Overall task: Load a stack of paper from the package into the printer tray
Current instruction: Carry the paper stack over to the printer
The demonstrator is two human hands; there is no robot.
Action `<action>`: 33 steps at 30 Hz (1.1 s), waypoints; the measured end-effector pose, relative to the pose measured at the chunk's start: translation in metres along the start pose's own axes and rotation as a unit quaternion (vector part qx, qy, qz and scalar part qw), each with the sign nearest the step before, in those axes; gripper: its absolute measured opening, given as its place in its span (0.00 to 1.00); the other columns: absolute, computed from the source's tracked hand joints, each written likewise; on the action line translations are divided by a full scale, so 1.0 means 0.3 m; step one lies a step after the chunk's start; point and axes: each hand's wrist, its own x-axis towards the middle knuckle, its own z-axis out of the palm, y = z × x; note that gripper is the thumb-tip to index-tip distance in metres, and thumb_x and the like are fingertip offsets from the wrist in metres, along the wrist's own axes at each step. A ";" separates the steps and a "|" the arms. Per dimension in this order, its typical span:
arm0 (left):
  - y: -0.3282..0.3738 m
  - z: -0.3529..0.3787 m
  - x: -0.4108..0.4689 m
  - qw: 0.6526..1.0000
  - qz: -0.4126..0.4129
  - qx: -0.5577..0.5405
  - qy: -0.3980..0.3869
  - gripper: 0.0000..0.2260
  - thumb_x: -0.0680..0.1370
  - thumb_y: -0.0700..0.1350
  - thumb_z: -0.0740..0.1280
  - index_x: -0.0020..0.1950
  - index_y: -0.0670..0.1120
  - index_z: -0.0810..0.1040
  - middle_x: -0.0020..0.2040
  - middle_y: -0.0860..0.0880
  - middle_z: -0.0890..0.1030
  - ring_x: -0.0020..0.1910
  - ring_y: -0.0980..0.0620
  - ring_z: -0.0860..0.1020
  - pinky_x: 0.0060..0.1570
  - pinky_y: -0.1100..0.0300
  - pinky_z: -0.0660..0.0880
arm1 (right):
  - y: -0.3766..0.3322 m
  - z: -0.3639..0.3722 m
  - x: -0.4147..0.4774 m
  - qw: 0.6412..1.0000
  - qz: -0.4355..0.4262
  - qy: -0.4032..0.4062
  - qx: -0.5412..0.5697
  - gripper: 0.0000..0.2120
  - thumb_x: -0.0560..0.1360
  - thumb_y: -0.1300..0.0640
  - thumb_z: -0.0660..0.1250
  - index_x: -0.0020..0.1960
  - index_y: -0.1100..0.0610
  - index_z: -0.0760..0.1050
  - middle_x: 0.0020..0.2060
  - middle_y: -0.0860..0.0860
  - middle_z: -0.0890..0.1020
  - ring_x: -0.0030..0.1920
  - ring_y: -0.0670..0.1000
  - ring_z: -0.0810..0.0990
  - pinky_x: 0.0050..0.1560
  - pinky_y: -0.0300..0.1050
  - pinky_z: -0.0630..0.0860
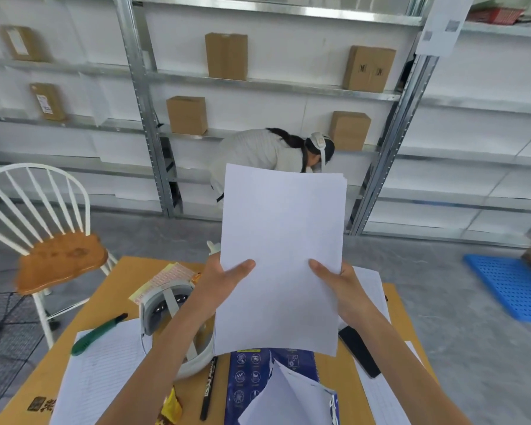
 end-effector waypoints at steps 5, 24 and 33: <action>0.013 -0.085 -0.035 0.998 -0.020 -0.049 0.040 0.06 0.72 0.43 0.73 0.43 0.55 0.83 0.42 0.56 0.87 0.42 0.55 0.85 0.38 0.60 0.80 | -0.020 0.069 0.025 0.998 0.008 -0.062 -0.031 0.06 0.75 0.57 0.68 0.50 0.56 0.80 0.43 0.53 0.85 0.39 0.51 0.85 0.41 0.46 0.83; 0.111 -0.462 -1.203 0.821 0.037 -0.049 0.567 0.03 0.71 0.41 0.74 0.40 0.49 0.85 0.38 0.53 0.87 0.34 0.55 0.84 0.31 0.61 0.80 | 0.164 0.858 -0.504 0.808 -0.007 -0.578 -0.116 0.13 0.71 0.46 0.65 0.52 0.50 0.81 0.52 0.53 0.85 0.52 0.51 0.84 0.51 0.47 0.81; 0.129 -0.486 -1.906 0.681 0.067 -0.043 0.728 0.11 0.68 0.49 0.76 0.47 0.45 0.83 0.47 0.44 0.87 0.43 0.45 0.85 0.40 0.51 0.82 | 0.333 1.229 -1.121 0.697 0.003 -0.708 -0.115 0.19 0.77 0.58 0.64 0.58 0.74 0.71 0.61 0.72 0.74 0.59 0.62 0.78 0.63 0.68 0.69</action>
